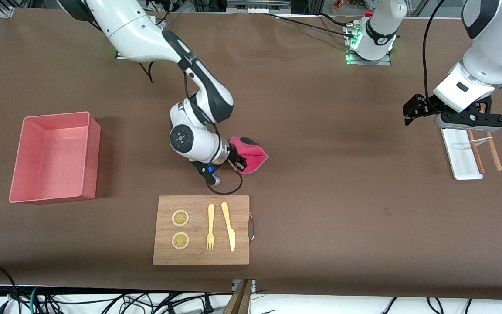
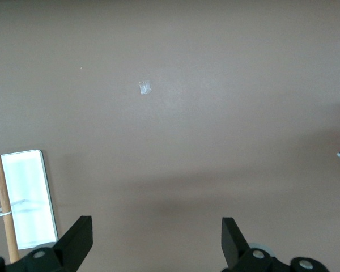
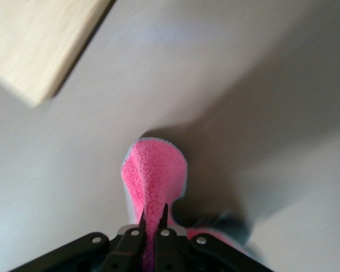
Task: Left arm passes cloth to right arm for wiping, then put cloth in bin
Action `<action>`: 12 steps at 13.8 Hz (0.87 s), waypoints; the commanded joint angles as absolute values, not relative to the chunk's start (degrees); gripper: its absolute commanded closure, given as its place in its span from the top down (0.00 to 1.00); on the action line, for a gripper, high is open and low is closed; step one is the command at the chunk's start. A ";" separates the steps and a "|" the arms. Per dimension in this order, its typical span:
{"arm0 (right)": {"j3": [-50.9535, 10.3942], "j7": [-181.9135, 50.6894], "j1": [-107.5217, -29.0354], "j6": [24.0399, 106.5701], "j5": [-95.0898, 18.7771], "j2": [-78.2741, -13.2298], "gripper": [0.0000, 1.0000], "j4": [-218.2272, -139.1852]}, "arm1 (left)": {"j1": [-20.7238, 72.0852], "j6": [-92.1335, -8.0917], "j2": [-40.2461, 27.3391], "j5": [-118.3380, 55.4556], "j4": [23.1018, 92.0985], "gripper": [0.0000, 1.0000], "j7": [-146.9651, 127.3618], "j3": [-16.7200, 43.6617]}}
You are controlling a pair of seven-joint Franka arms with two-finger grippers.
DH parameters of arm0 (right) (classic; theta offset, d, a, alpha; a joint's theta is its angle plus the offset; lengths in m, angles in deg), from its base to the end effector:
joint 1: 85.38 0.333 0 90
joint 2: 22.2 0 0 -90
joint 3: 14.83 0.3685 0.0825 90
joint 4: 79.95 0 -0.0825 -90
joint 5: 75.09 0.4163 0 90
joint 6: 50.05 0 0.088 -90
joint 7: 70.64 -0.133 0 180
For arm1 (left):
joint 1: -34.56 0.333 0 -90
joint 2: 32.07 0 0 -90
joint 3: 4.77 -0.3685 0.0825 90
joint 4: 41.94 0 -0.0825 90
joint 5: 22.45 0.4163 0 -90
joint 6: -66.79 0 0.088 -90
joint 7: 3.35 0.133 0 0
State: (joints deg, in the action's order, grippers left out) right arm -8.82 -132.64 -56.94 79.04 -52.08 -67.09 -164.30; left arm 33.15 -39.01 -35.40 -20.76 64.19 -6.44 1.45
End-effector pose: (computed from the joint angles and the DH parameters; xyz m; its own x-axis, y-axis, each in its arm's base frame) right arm 0.6443 0.4468 0.2100 0.6883 -0.6332 -0.3539 -0.7056 -0.6978 -0.1237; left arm 0.5752 -0.0753 0.5655 0.9948 -0.0871 0.0536 -0.0855 -0.9958 -0.0322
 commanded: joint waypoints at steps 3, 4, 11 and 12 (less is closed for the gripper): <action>-19.81 -112.71 -59.01 63.89 -51.80 -65.44 0.00 -165.03 | 32.97 -37.80 -35.41 -21.22 63.09 1.00 -7.39 2.70; -22.45 -108.65 -59.01 61.42 -51.89 -65.36 0.00 -164.85 | 32.97 -37.72 -35.41 -21.22 63.18 1.00 -7.31 2.70; -29.24 -94.20 -60.94 49.46 -58.48 -58.00 0.00 -164.50 | 32.97 -37.63 -35.42 -21.22 63.09 1.00 -7.31 2.88; -29.33 -93.68 -61.81 47.44 -58.57 -55.36 0.00 -164.15 | 32.97 -37.63 -35.41 -21.22 63.09 1.00 -7.31 2.88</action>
